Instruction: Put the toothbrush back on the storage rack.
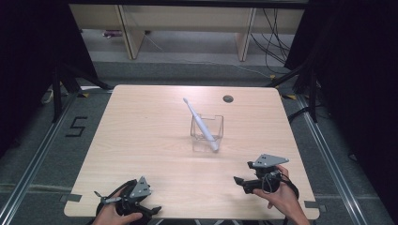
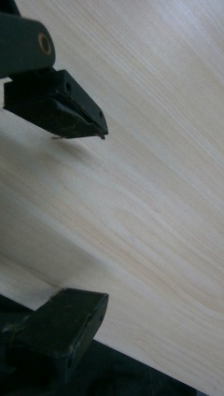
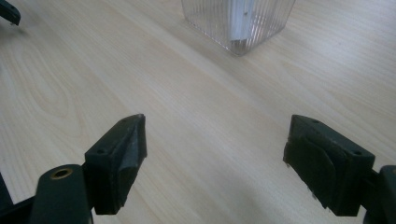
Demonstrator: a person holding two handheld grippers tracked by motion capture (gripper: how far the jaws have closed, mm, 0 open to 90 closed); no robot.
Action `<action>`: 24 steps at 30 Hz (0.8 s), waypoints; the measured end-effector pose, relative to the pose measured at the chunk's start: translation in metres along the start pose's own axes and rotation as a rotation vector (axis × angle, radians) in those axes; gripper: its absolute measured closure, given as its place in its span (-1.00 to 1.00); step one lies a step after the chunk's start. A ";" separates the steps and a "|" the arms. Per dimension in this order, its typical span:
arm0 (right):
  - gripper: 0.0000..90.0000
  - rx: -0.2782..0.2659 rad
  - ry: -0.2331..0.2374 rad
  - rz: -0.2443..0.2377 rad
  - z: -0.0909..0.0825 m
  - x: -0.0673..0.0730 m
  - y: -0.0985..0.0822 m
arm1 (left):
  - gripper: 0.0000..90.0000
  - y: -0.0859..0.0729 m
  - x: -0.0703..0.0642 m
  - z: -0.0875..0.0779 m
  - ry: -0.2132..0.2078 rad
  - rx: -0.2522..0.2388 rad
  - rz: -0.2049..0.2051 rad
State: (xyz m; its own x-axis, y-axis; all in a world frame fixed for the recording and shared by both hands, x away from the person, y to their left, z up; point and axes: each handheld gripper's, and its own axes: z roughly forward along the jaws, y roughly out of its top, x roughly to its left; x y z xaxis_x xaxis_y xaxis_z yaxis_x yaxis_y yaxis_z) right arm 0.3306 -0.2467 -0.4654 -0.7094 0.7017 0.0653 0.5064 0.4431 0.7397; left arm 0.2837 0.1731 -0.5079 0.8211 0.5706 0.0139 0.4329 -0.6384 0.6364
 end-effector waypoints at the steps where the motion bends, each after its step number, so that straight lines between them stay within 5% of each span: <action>1: -0.53 0.003 -0.003 0.003 -0.001 0.000 -0.001 | -0.66 0.000 0.000 0.000 0.000 0.002 0.005; 24: -0.54 0.039 -0.027 0.025 -0.013 0.000 -0.029 | -0.66 0.000 0.001 -0.001 0.006 -0.002 0.015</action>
State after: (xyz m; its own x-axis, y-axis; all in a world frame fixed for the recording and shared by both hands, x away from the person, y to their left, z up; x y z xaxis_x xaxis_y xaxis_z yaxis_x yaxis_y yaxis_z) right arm 0.3095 -0.2670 -0.4777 -0.6832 0.7274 0.0644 0.5426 0.4466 0.7114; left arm 0.2843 0.1740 -0.5070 0.8250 0.5644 0.0278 0.4202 -0.6457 0.6375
